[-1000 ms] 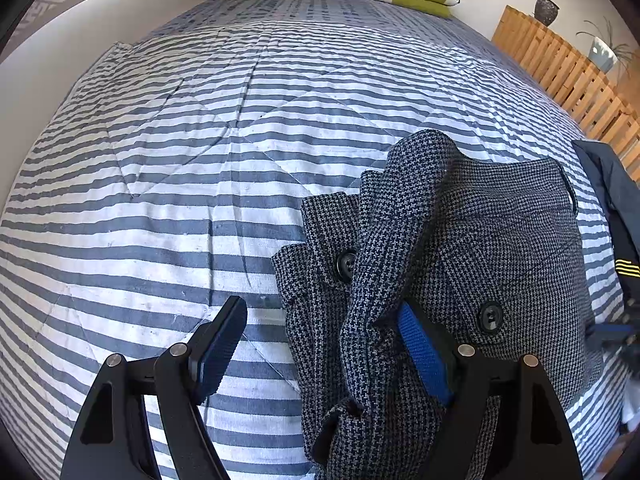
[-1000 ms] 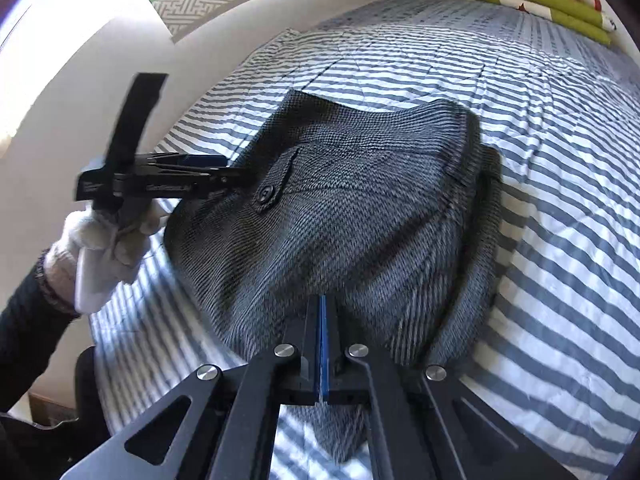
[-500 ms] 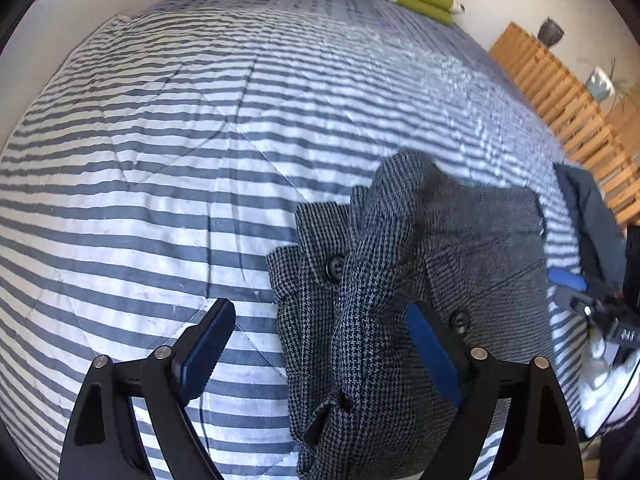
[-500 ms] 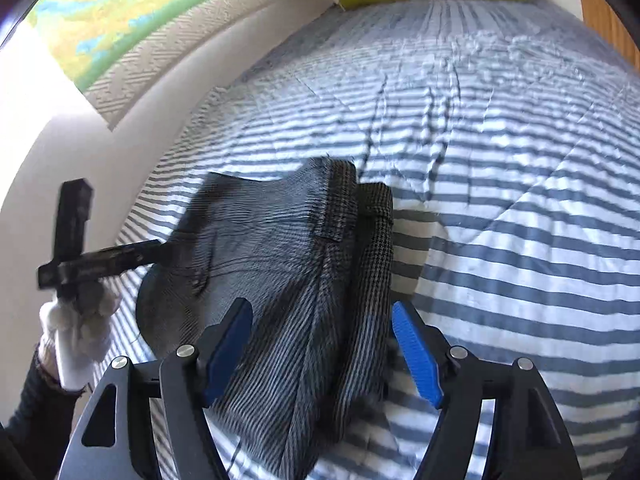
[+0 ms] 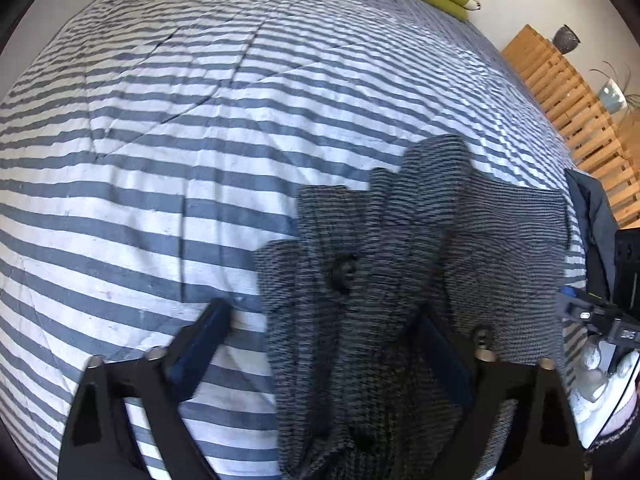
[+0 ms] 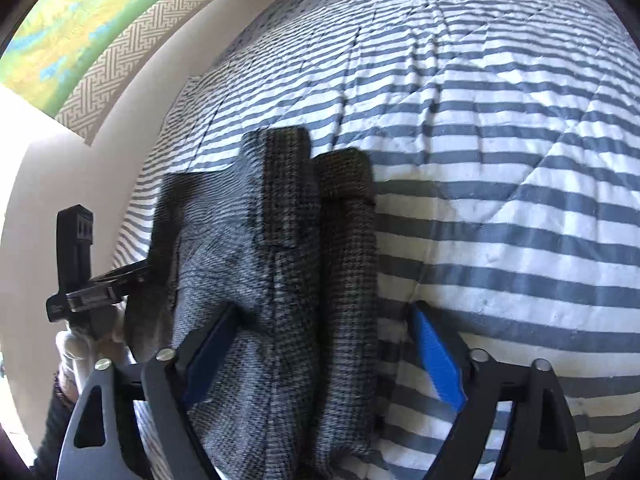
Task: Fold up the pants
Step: 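Pinch the folded grey garment edge with the left gripper while the right gripper grasps beside it, then lift the grey garment with both grippers and carry it toward the bed's wall edge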
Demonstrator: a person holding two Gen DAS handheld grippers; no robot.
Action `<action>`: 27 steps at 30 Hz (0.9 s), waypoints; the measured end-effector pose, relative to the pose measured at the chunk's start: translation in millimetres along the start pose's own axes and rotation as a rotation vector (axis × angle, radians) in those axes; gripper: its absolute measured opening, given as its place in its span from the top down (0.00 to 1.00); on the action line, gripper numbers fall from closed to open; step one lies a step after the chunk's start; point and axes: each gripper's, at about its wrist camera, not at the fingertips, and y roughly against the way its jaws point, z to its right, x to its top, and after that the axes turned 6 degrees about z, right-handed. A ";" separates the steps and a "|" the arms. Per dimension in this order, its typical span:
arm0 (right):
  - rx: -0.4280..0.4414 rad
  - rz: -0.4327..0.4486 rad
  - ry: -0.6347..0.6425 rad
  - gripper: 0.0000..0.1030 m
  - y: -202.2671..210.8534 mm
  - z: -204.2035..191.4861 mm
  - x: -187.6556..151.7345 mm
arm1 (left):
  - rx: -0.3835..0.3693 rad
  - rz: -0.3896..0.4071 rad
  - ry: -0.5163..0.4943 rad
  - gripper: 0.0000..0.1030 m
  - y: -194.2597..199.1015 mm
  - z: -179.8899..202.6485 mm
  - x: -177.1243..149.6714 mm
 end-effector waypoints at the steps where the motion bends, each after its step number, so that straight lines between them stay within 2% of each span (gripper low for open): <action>1: 0.038 -0.020 -0.024 0.48 -4.0 1.3 -0.8 | -0.006 0.002 0.004 0.22 0.7 2.3 -0.3; 2: 0.039 -0.017 -0.042 0.51 -4.7 1.8 -2.3 | -0.013 0.001 0.012 0.27 1.2 4.3 -0.4; 4: 0.035 -0.003 -0.042 0.58 -3.9 -0.2 -4.8 | -0.001 0.007 0.027 0.30 3.2 5.4 -0.7; 5: 0.047 -0.001 -0.044 0.71 -3.3 -1.7 -6.1 | 0.003 0.009 0.030 0.32 4.3 5.7 -1.2; 7: 0.027 0.018 -0.038 0.76 0.4 -7.8 -7.7 | 0.007 0.021 0.040 0.38 8.9 5.6 -3.0; 9: -0.003 0.035 -0.011 0.81 4.6 -16.6 -8.7 | 0.007 0.031 0.049 0.51 15.3 7.4 -5.9; 12: -0.032 0.058 0.017 0.85 15.1 -31.0 -9.2 | 0.009 0.042 0.045 0.60 26.5 8.1 -0.6; 18: -0.056 0.096 0.081 0.88 34.4 -57.2 -8.8 | -0.008 0.058 0.043 0.69 44.8 6.2 -2.0; 23: -0.045 0.132 0.111 0.89 56.3 -81.0 -13.2 | 0.011 0.109 -0.002 0.72 74.4 14.9 -6.1; 27: -0.019 0.155 0.157 0.90 68.7 -112.7 -12.7 | 0.009 0.162 0.024 0.73 106.5 1.8 -4.8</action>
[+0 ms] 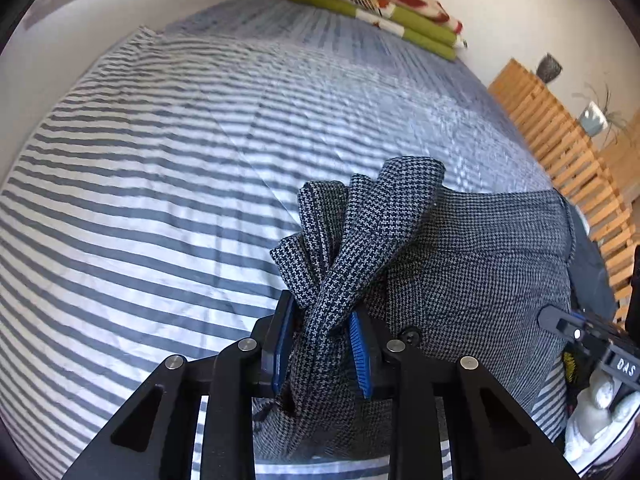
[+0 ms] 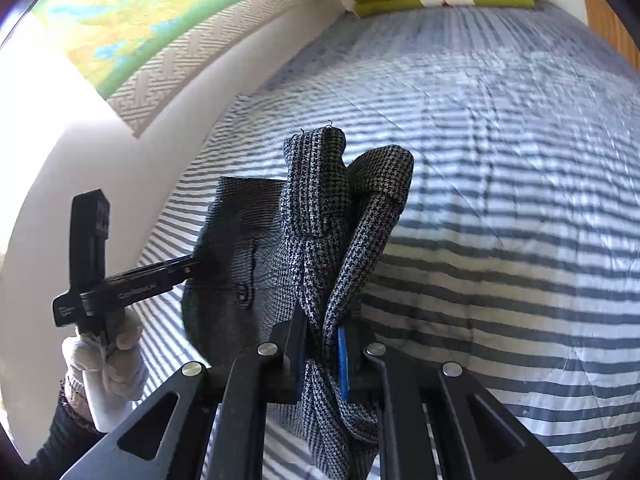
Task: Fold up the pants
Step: 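Lift the grey garment with both grippers and carry it toward the bed's wall edge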
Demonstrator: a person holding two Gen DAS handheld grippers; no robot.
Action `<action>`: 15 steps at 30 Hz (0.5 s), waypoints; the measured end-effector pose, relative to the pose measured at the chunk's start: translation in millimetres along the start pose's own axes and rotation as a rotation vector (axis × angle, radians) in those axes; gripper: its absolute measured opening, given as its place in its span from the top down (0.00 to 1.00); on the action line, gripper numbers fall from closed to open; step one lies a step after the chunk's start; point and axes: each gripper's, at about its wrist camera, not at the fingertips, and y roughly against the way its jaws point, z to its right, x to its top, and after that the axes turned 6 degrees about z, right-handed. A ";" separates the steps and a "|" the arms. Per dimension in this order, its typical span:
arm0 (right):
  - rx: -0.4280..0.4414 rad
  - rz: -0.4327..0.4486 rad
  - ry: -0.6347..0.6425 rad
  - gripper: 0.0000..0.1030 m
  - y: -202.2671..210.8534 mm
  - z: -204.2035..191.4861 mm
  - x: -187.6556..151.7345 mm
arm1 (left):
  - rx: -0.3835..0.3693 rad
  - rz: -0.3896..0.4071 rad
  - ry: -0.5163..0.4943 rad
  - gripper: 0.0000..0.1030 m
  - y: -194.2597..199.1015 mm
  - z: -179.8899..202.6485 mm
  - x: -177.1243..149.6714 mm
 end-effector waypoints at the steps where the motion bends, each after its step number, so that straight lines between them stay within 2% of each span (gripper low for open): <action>1: 0.012 0.006 0.009 0.90 0.7 -9.0 2.3 | 0.002 0.016 0.010 0.73 9.3 -6.9 3.5; 4: 0.052 0.018 0.039 0.90 -7.9 -39.7 12.0 | 0.021 0.070 0.045 0.74 39.2 -36.4 17.2; 8: 0.122 0.021 0.078 0.90 -40.0 -89.6 31.3 | 0.096 0.133 0.091 0.76 76.4 -92.0 41.3; 15: 0.217 0.034 0.116 0.90 -131.7 -173.4 73.2 | 0.235 0.210 0.180 0.80 113.2 -195.7 98.8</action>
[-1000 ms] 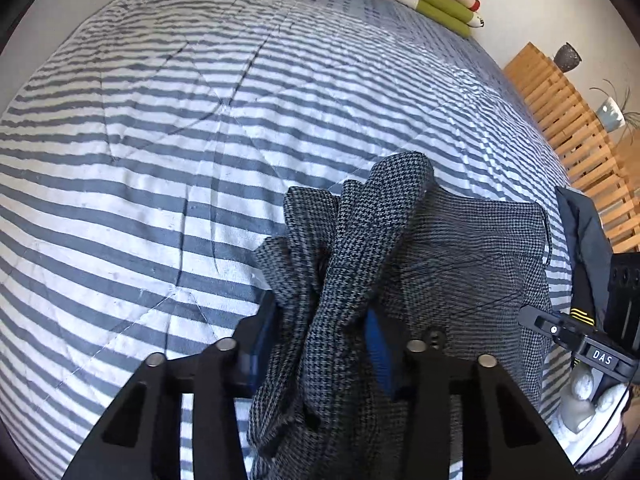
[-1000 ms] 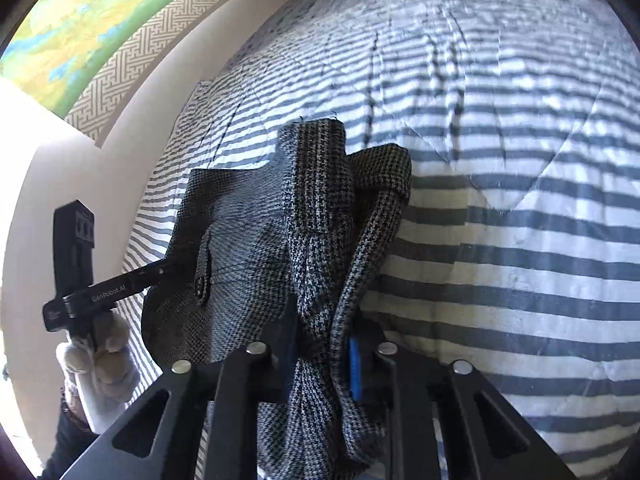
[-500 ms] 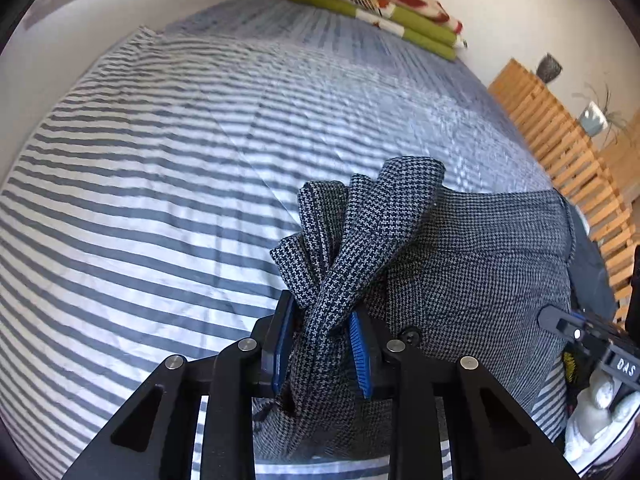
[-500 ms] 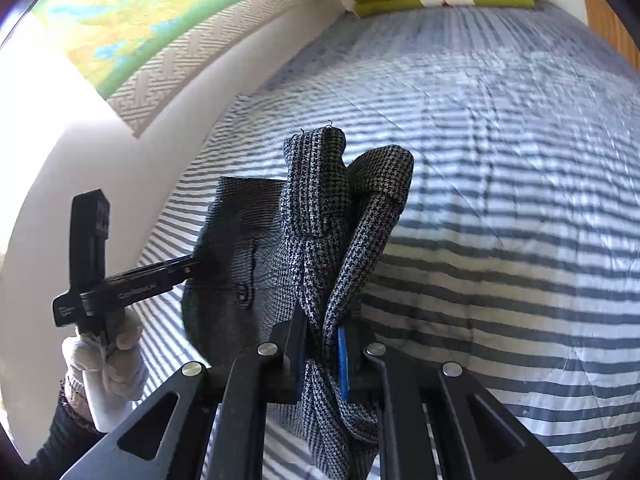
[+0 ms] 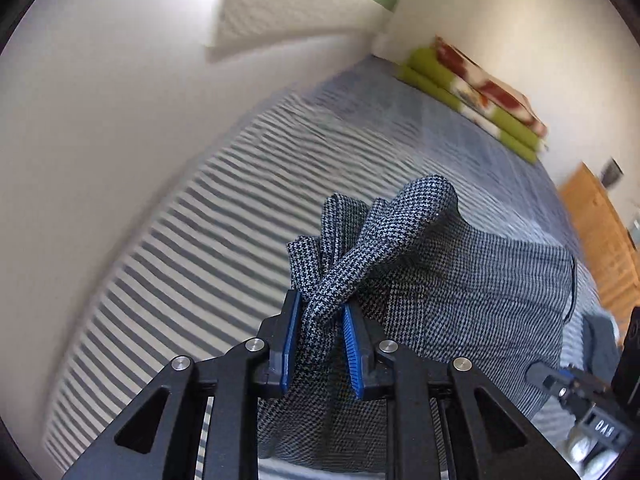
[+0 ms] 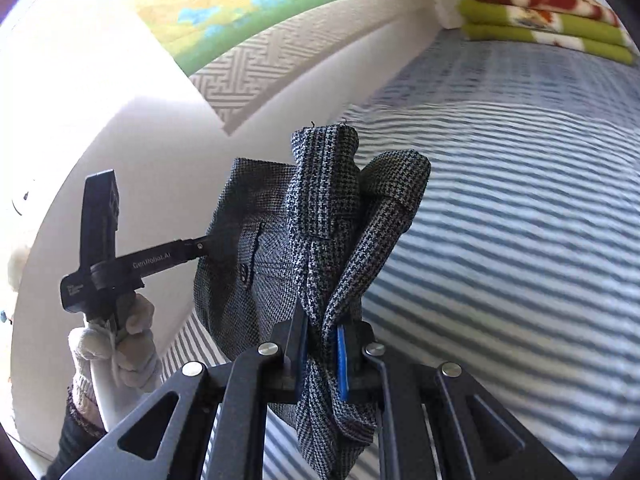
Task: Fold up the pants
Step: 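Lift the grey garment with both grippers and carry it toward the bed's wall edge, then lower the grey garment onto the bed and open both grippers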
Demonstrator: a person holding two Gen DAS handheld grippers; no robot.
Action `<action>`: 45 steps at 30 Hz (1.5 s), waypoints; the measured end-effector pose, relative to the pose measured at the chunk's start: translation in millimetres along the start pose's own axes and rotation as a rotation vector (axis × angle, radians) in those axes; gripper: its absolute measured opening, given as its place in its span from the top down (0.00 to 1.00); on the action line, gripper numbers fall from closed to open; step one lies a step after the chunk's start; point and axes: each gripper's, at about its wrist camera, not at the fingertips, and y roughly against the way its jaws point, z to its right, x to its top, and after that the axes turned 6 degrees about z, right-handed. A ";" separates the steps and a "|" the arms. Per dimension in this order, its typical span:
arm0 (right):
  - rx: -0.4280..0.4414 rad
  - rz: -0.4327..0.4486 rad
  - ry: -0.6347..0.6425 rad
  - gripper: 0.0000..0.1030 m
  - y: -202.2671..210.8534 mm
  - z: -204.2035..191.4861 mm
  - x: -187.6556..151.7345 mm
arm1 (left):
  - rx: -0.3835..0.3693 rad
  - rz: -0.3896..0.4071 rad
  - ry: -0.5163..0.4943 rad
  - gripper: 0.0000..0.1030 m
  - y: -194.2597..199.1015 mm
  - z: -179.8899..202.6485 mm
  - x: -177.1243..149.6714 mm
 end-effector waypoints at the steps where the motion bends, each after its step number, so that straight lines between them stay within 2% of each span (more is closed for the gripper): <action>1: 0.012 0.001 -0.007 0.90 -15.7 -4.6 6.3 | 0.017 0.011 0.006 0.84 -2.5 -11.4 10.5; 2: 0.023 0.005 -0.014 0.90 -29.8 -8.7 11.9 | 0.017 0.017 0.013 0.88 -5.6 -21.4 20.2; 6: 0.041 0.000 -0.011 0.91 -89.7 -22.6 28.5 | 0.099 0.077 0.005 0.86 -22.2 -53.6 53.9; 7: 0.005 -0.002 0.034 0.91 -107.2 -26.1 30.4 | 0.123 0.078 -0.003 0.82 -33.9 -64.3 58.9; 8: -0.058 -0.027 0.083 0.85 -125.8 -27.6 30.3 | 0.164 0.049 -0.016 0.67 -51.0 -73.7 61.7; 9: -0.152 -0.079 0.108 0.72 -146.1 -25.0 28.9 | 0.231 0.000 -0.025 0.50 -68.1 -83.0 62.5; 10: -0.244 -0.132 0.110 0.65 -162.4 -19.2 26.8 | 0.286 -0.027 -0.007 0.50 -79.4 -94.6 60.3; 11: -0.300 -0.156 0.110 0.61 -171.5 -13.4 23.4 | 0.282 -0.031 0.022 0.49 -82.8 -106.0 57.1; 12: -0.324 -0.156 0.111 0.61 -173.7 -8.5 19.7 | 0.267 -0.029 0.066 0.49 -81.4 -118.2 52.7; 14: -0.314 -0.127 0.089 0.60 -165.3 -2.2 15.1 | 0.256 -0.012 0.108 0.47 -74.1 -132.4 43.8; 17: -0.314 -0.103 0.071 0.59 -149.4 -0.7 10.8 | 0.261 0.013 0.098 0.47 -61.9 -138.8 29.3; 20: -0.405 -0.058 0.150 0.58 -135.0 -12.2 1.6 | 0.224 0.007 0.056 0.47 -60.3 -130.4 11.6; 22: -0.384 -0.056 0.188 0.50 -130.5 -18.9 -1.7 | 0.215 -0.041 0.019 0.46 -75.4 -122.5 5.6; 23: -0.376 -0.061 0.187 0.45 -131.8 -18.4 -2.8 | 0.190 -0.068 0.029 0.42 -83.4 -124.3 4.0; 24: -0.378 -0.069 0.179 0.44 -135.1 -15.8 -2.3 | 0.156 -0.097 0.052 0.33 -91.2 -125.5 3.1; 26: -0.318 -0.056 0.154 0.44 -139.9 -10.4 1.0 | 0.106 -0.130 0.085 0.21 -104.5 -124.8 1.2; 27: -0.284 -0.041 0.149 0.44 -144.9 -8.0 4.7 | 0.112 -0.126 0.078 0.21 -103.6 -122.8 -5.5; 28: -0.294 -0.048 0.157 0.44 -152.3 -6.9 9.7 | 0.132 -0.124 0.053 0.22 -108.5 -119.7 -8.9; 30: -0.310 -0.082 0.153 0.44 -168.7 -0.1 18.1 | 0.184 -0.136 -0.004 0.65 -120.9 -108.9 -19.1; 31: -0.309 -0.114 0.155 0.44 -175.4 3.7 17.5 | 0.229 -0.145 -0.014 0.64 -127.8 -107.4 -26.4; 32: -0.330 -0.144 0.172 0.40 -182.8 7.7 20.1 | 0.244 -0.136 -0.002 0.63 -126.0 -112.1 -30.2; 34: -0.358 -0.155 0.230 0.36 -186.5 10.8 23.0 | 0.230 -0.102 0.062 0.59 -123.0 -119.4 -36.9; 36: -0.332 -0.150 0.195 0.36 -177.1 16.4 25.0 | 0.216 -0.094 0.085 0.53 -120.4 -123.8 -39.3; 38: -0.253 -0.100 0.083 0.34 -151.6 25.7 26.0 | 0.230 -0.103 0.062 0.46 -120.4 -124.2 -39.9; 40: -0.161 -0.009 -0.092 0.34 -115.8 49.8 31.2 | 0.231 -0.118 0.075 0.44 -119.0 -126.7 -40.3; 42: -0.155 0.036 -0.220 0.34 -82.9 71.4 30.7 | 0.224 -0.116 0.093 0.44 -110.8 -127.7 -35.9; 45: -0.182 0.032 -0.154 0.34 -45.3 63.3 19.9 | 0.229 -0.067 0.099 0.42 -85.0 -122.5 -27.6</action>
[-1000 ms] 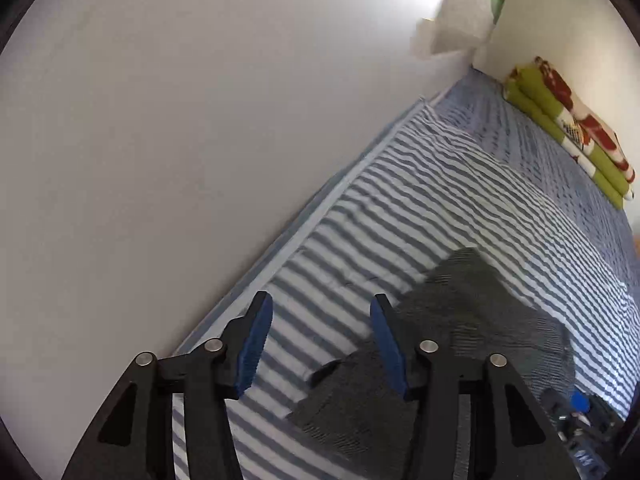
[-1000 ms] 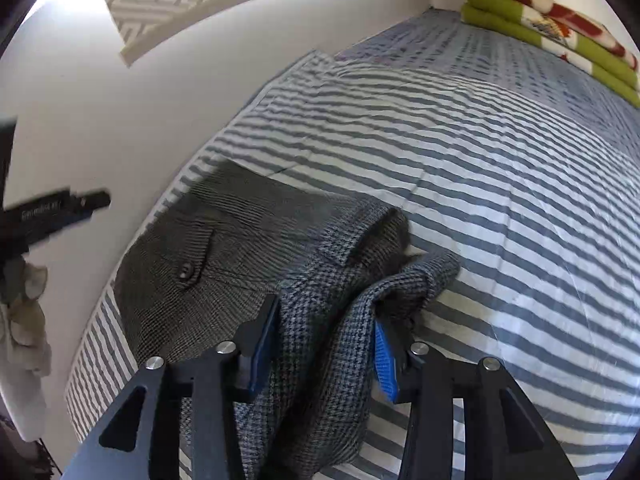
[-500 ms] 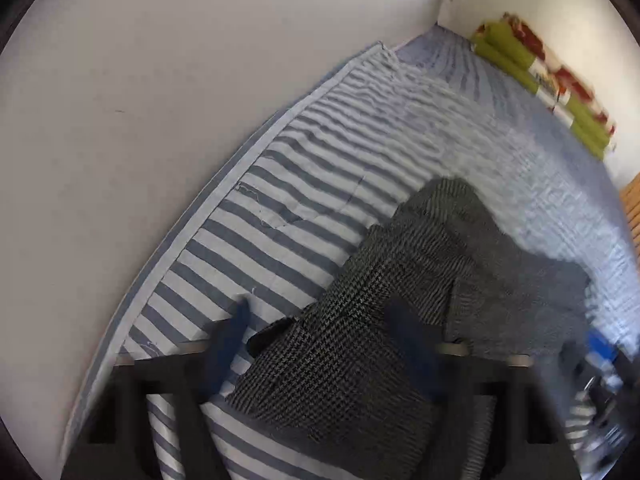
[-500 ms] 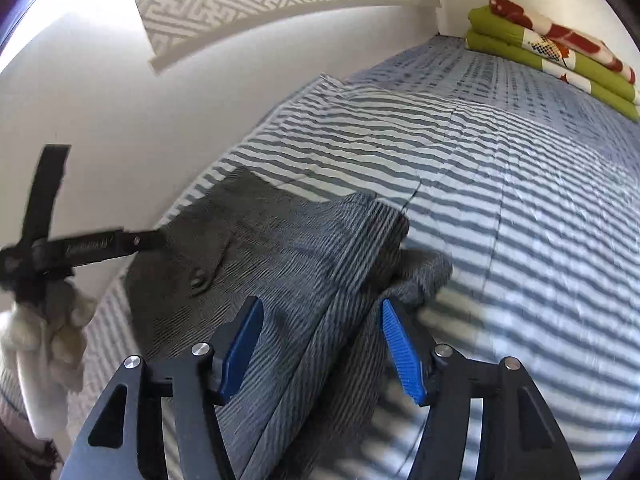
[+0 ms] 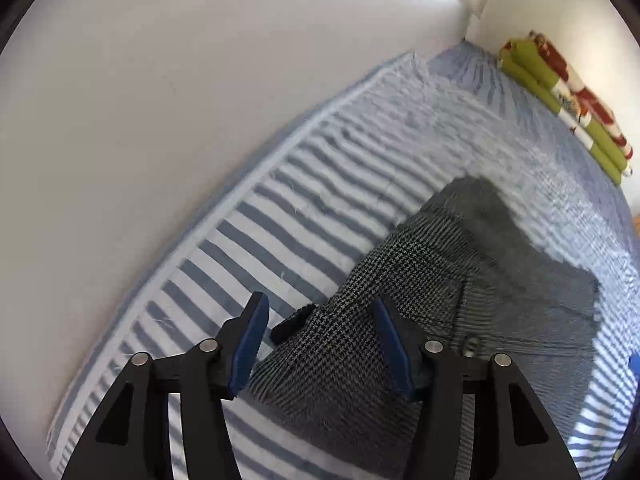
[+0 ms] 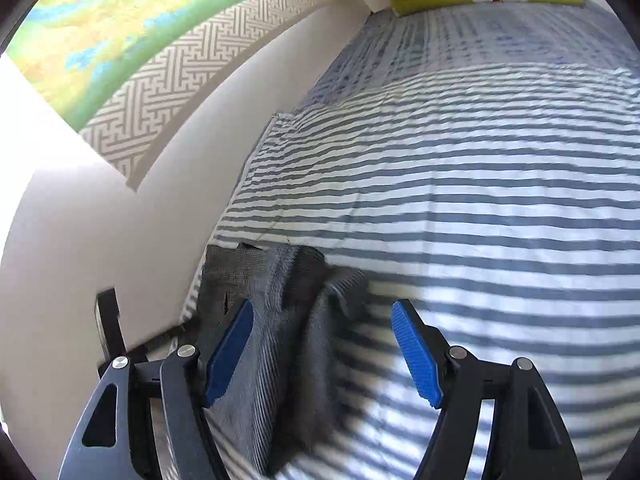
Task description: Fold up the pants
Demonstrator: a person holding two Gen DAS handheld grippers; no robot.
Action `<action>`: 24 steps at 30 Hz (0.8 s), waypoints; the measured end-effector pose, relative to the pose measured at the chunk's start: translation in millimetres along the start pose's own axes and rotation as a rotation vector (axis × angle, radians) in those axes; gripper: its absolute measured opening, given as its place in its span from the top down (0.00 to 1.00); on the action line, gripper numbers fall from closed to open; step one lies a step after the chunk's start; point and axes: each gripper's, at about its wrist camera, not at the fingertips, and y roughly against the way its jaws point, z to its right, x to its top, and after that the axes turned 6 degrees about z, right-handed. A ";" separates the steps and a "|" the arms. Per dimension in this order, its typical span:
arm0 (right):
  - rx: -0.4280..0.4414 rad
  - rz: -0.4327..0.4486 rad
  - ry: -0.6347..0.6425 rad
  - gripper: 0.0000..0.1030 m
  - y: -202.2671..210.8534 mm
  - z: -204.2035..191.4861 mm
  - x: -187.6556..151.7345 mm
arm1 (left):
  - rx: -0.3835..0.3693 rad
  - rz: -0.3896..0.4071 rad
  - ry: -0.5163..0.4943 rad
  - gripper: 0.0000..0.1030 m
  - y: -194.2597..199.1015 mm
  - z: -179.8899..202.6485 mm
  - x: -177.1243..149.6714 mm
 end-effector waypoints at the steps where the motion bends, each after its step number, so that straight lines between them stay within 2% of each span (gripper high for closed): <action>1: -0.015 -0.002 0.043 0.34 13.4 -4.1 -6.9 | 0.001 0.014 -0.005 0.41 13.2 0.3 0.4; 3: -0.031 -0.026 0.101 0.34 37.1 -9.6 -21.9 | -0.004 0.051 0.001 0.35 40.0 0.6 -0.9; 7: -0.027 -0.031 0.149 0.34 86.3 -18.9 -53.8 | -0.044 0.065 -0.073 0.34 98.3 13.8 -24.6; 9: -0.001 -0.041 0.146 0.34 109.3 -20.6 -67.4 | -0.060 0.083 -0.102 0.32 132.8 20.0 -42.4; 11: 0.029 -0.046 0.135 0.34 130.8 -18.0 -78.2 | -0.112 0.090 -0.114 0.31 169.2 23.5 -63.4; 14: 0.048 -0.033 0.125 0.34 160.7 -19.0 -94.5 | -0.154 0.090 -0.147 0.26 211.8 32.2 -95.7; 16: 0.058 -0.040 0.101 0.34 176.3 -18.1 -102.7 | -0.147 0.100 -0.180 0.24 230.0 42.9 -111.8; 19: 0.081 -0.036 0.037 0.34 185.9 -7.7 -105.5 | -0.167 0.088 -0.215 0.24 235.9 64.3 -126.6; 22: 0.109 -0.043 -0.052 0.34 176.0 5.1 -101.8 | -0.194 0.062 -0.225 0.24 235.3 79.3 -146.2; 24: 0.117 -0.059 -0.106 0.34 159.5 8.0 -95.0 | -0.207 0.075 -0.223 0.24 233.1 87.6 -157.3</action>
